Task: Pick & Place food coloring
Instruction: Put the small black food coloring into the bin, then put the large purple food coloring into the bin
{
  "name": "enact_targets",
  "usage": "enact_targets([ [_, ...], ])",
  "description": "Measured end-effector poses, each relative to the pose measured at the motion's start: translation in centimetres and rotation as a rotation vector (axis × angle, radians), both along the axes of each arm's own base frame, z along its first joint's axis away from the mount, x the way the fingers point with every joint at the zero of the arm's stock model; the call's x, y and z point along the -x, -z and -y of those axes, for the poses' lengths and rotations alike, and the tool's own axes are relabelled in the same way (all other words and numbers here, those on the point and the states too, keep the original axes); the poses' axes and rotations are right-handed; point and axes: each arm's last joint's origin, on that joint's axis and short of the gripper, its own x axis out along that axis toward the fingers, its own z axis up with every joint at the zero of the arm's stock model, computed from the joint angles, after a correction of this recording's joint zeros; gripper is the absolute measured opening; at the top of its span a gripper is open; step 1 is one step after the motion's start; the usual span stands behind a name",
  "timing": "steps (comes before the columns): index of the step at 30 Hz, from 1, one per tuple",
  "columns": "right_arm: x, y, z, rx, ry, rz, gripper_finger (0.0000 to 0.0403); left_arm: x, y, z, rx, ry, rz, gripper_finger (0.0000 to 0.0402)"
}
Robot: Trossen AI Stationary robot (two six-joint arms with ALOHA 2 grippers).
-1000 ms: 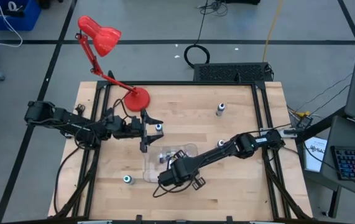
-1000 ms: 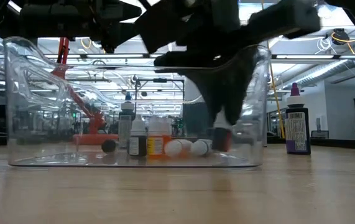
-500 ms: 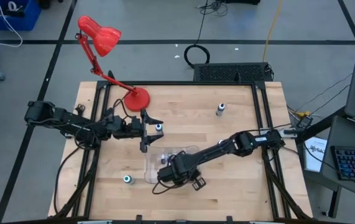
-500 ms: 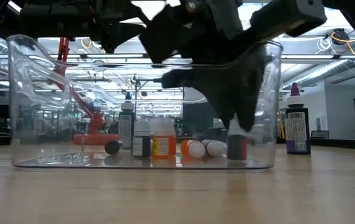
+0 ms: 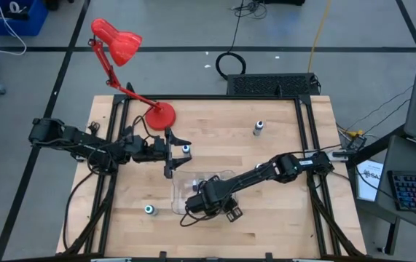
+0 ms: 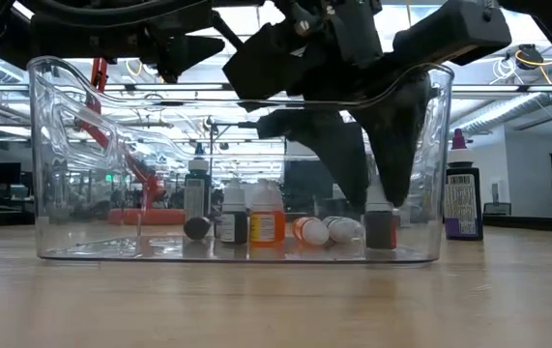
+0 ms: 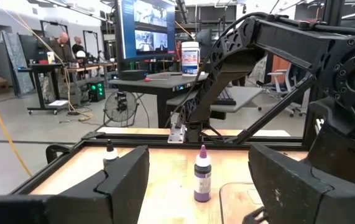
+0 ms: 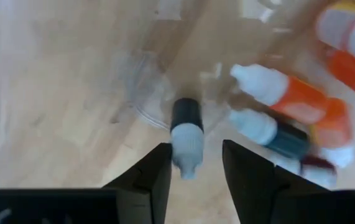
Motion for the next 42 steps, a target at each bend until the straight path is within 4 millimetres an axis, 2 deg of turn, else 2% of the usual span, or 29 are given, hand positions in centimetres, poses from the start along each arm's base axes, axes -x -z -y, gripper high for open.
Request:
enact_targets([
  [6,0.3,-2.2,0.4,0.096,0.034,0.082,0.0136,0.0,0.0,0.0,0.005,0.001,0.0,0.0274],
  [13,1.7,-7.6,1.1,0.113,0.141,0.226,0.0135,0.0,0.2,0.0,0.006,0.001,-0.021,0.0274],
  [20,4.7,-14.1,2.1,0.084,0.379,0.365,0.0134,0.0,0.4,0.0,0.005,0.001,-0.037,0.0274],
  [24,7.7,-16.3,2.7,0.184,0.46,0.469,0.0134,0.0,0.4,0.0,0.004,0.009,-0.045,0.0273],
  [29,13.3,-15.4,4.6,0.345,0.563,0.496,0.0136,-0.1,0.7,0.0,0.011,0.01,-0.069,0.0274],
  [34,18.4,-13.2,7.0,0.308,0.705,0.564,0.0156,-0.1,0.7,0.0,0.011,0.01,-0.073,0.0274],
  [38,20.5,-11.7,8.3,0.207,0.764,0.674,0.0186,-0.1,0.7,0.0,0.013,0.01,-0.074,0.0274],
  [42,22.0,-9.0,9.4,0.116,0.802,0.659,0.0216,-0.1,0.7,0.0,0.013,0.01,-0.074,0.0274],
])
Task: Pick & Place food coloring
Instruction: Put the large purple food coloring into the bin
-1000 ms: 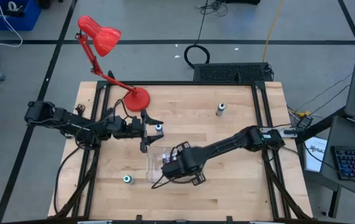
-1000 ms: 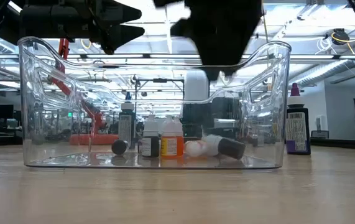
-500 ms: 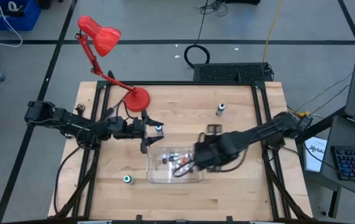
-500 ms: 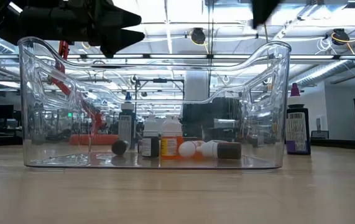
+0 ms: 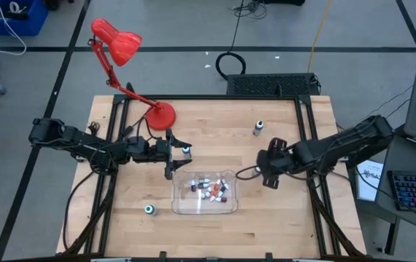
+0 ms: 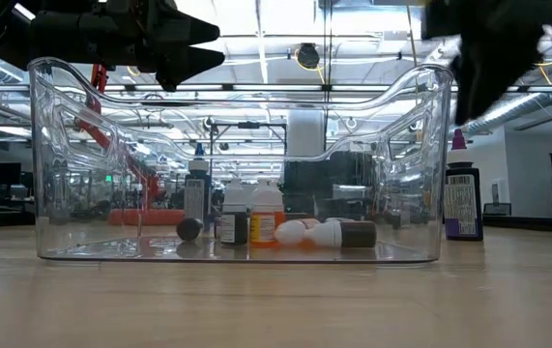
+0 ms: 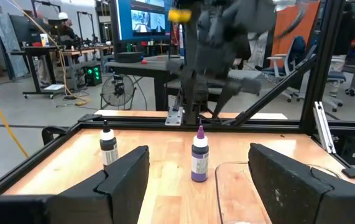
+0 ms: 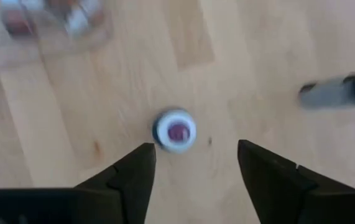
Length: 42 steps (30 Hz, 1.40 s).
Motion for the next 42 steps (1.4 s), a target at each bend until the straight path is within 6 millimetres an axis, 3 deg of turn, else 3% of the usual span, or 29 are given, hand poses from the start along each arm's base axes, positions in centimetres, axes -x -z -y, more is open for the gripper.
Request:
enact_targets([
  [4,0.7,2.7,0.8,-0.062,0.012,-0.029,0.0233,0.0,0.0,0.0,0.0,0.0,-0.003,0.0274],
  [8,0.2,4.0,1.1,-0.118,-0.002,0.018,0.0237,0.0,0.1,0.0,-0.001,-0.005,-0.01,0.0274],
  [22,-0.2,5.4,2.6,-0.121,-0.002,0.056,0.0216,0.0,0.3,0.0,-0.005,-0.01,-0.026,0.0274],
  [27,-0.1,5.7,3.0,-0.145,0.007,0.044,0.0189,0.0,0.3,0.0,-0.007,-0.01,-0.026,0.0274],
  [32,-0.7,5.5,2.8,-0.163,-0.061,0.097,0.0109,0.0,0.3,0.0,-0.007,-0.01,-0.026,0.0274],
  [38,-2.0,4.1,2.4,-0.141,-0.191,0.215,0.0105,0.0,0.3,0.0,-0.007,-0.01,-0.026,0.0274],
  [42,-3.2,0.5,1.9,-0.114,-0.227,0.294,0.0105,0.0,0.3,0.0,-0.007,-0.01,-0.027,0.0274],
])
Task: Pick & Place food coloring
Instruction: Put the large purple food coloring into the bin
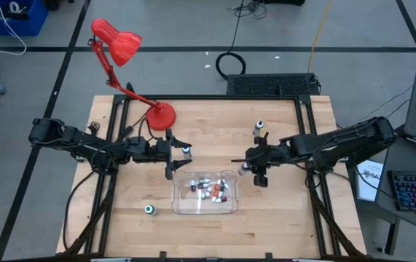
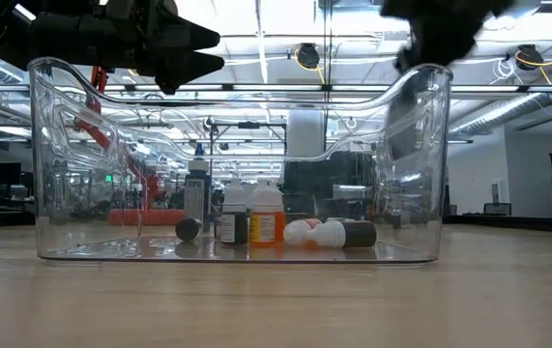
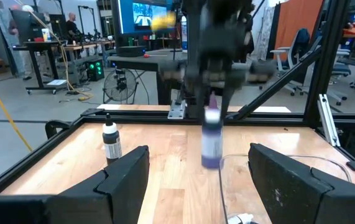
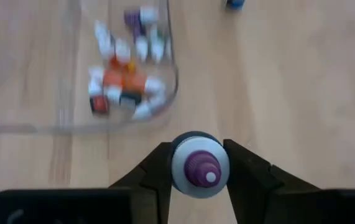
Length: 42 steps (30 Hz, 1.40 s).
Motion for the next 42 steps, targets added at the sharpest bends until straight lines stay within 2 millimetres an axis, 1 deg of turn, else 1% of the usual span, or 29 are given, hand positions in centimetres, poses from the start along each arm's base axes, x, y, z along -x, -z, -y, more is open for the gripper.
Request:
enact_targets([
  [4,-1.6,-4.8,-0.9,0.092,-0.008,0.033,0.0105,0.0,0.0,0.0,0.0,0.0,0.0,0.0274],
  [6,-3.0,-6.9,-1.7,0.127,-0.032,0.041,0.0105,0.0,0.0,0.0,0.0,0.0,-0.001,0.0274],
  [7,-3.9,-7.5,-2.2,0.132,-0.049,0.032,0.0105,0.0,0.0,0.0,0.0,0.0,-0.001,0.0274],
  [9,-6.0,-7.8,-3.3,0.123,-0.101,-0.014,0.0105,0.0,0.0,0.0,0.0,0.0,-0.002,0.0274],
  [11,-8.0,-7.1,-4.8,0.096,-0.179,-0.064,0.0105,0.0,0.0,0.0,0.0,0.0,-0.003,0.0274],
  [14,-10.4,-4.6,-7.3,0.071,-0.291,-0.151,0.0105,0.0,0.1,0.0,0.002,0.0,-0.005,0.0274],
  [17,-11.7,-2.0,-9.4,0.05,-0.364,-0.22,0.0105,0.0,0.0,0.0,0.003,0.0,-0.005,0.0274],
  [20,-12.2,-0.6,-10.4,0.039,-0.368,-0.251,0.0105,0.0,0.1,0.0,0.005,0.0,-0.006,0.0274],
  [23,-12.4,-0.1,-10.7,0.005,-0.36,-0.255,0.0105,0.0,0.1,0.0,0.005,0.0,-0.013,0.0274],
  [28,-12.6,0.0,-11.0,-0.034,-0.375,-0.236,0.0105,0.0,0.1,0.0,0.004,0.0,-0.013,0.0274],
  [31,-12.4,1.2,-10.6,-0.039,-0.372,-0.261,0.0105,0.0,0.1,0.0,0.004,0.0,-0.013,0.0274],
  [35,-12.6,2.8,-10.1,-0.042,-0.363,-0.239,0.0105,0.0,0.1,0.0,0.004,0.0,-0.013,0.0274],
  [42,-12.7,3.8,-9.8,-0.031,-0.383,-0.21,0.0105,0.0,0.1,0.0,0.004,0.0,-0.014,0.0274],
])
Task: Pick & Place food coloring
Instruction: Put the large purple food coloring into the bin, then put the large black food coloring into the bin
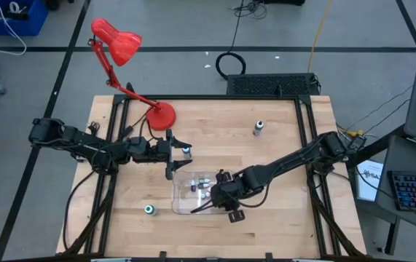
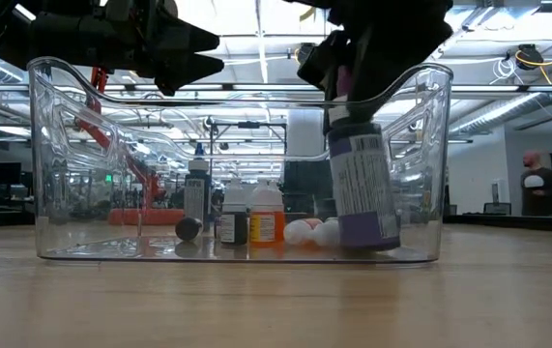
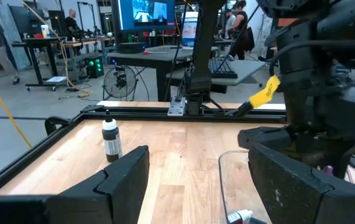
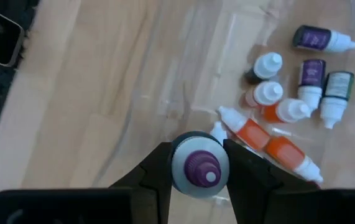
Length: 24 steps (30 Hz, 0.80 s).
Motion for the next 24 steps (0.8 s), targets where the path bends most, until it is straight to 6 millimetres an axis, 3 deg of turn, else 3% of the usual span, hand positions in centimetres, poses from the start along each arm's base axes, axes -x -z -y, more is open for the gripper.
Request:
enact_targets([
  [8,0.2,1.0,0.4,-0.002,0.004,0.013,0.0105,0.0,0.0,0.0,0.0,0.0,-0.001,0.0274],
  [13,0.3,0.5,0.4,-0.021,0.028,0.035,0.0106,0.0,0.0,0.0,0.0,0.0,-0.004,0.0274],
  [20,0.9,-1.6,0.6,-0.091,0.125,0.072,0.024,0.0,0.1,0.0,-0.001,0.0,-0.007,0.0274],
  [24,1.3,-2.6,0.6,-0.115,0.148,0.089,0.0266,0.0,0.1,0.0,-0.001,0.0,-0.007,0.0274],
])
